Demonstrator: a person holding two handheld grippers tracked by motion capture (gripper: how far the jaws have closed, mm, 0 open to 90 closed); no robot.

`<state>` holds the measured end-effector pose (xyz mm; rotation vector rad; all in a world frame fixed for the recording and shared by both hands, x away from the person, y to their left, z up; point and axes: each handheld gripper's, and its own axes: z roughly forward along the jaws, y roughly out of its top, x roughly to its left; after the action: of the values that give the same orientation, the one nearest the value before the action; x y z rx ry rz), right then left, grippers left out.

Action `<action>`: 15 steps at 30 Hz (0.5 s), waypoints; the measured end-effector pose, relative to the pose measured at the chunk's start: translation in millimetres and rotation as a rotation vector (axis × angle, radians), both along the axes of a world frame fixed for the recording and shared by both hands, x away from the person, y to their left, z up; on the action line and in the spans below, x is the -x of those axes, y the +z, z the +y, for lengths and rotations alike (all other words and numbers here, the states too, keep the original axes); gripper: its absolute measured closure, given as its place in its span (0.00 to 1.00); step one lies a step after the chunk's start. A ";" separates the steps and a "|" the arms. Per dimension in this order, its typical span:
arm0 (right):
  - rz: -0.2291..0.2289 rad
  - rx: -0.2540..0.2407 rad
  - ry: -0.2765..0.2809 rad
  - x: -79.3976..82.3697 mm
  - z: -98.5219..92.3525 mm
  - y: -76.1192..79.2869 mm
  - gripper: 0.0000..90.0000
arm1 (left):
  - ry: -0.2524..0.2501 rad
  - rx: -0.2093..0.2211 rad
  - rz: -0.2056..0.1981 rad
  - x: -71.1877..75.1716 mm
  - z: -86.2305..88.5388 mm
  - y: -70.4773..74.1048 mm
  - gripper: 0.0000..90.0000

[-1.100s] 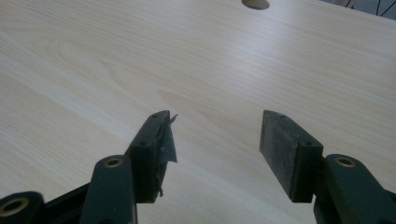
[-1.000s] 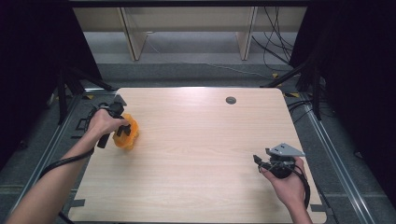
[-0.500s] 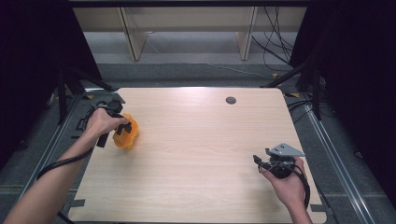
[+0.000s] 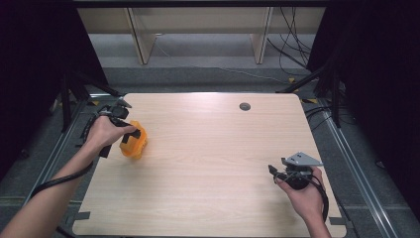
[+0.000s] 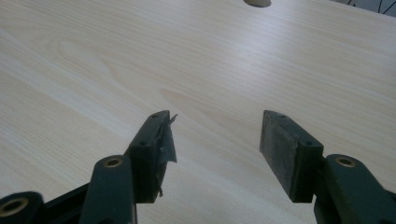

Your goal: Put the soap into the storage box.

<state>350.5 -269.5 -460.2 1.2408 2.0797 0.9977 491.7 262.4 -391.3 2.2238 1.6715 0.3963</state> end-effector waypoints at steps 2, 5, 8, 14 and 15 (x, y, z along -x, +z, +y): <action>-0.002 0.000 0.000 -0.1 0.3 0.0 0.49 | -0.012 0.015 -0.021 4.2 0.2 1.7 0.31; 0.000 0.000 -0.002 -0.1 0.3 0.0 0.49 | -0.006 0.033 -0.052 13.0 -0.1 3.6 0.28; 0.000 -0.003 -0.002 0.1 0.0 0.3 0.49 | -0.011 0.029 -0.079 22.8 -0.1 6.5 0.26; -0.002 -0.003 0.000 0.2 0.5 0.3 0.49 | -0.030 0.042 -0.110 44.8 0.2 14.7 0.26; -0.002 -0.003 0.000 0.2 0.5 0.3 0.49 | -0.036 0.043 -0.122 48.5 0.4 14.3 0.26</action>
<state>350.3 -269.0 -459.9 1.2405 2.0775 1.0017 443.2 262.8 -377.0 2.1502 1.5611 0.4716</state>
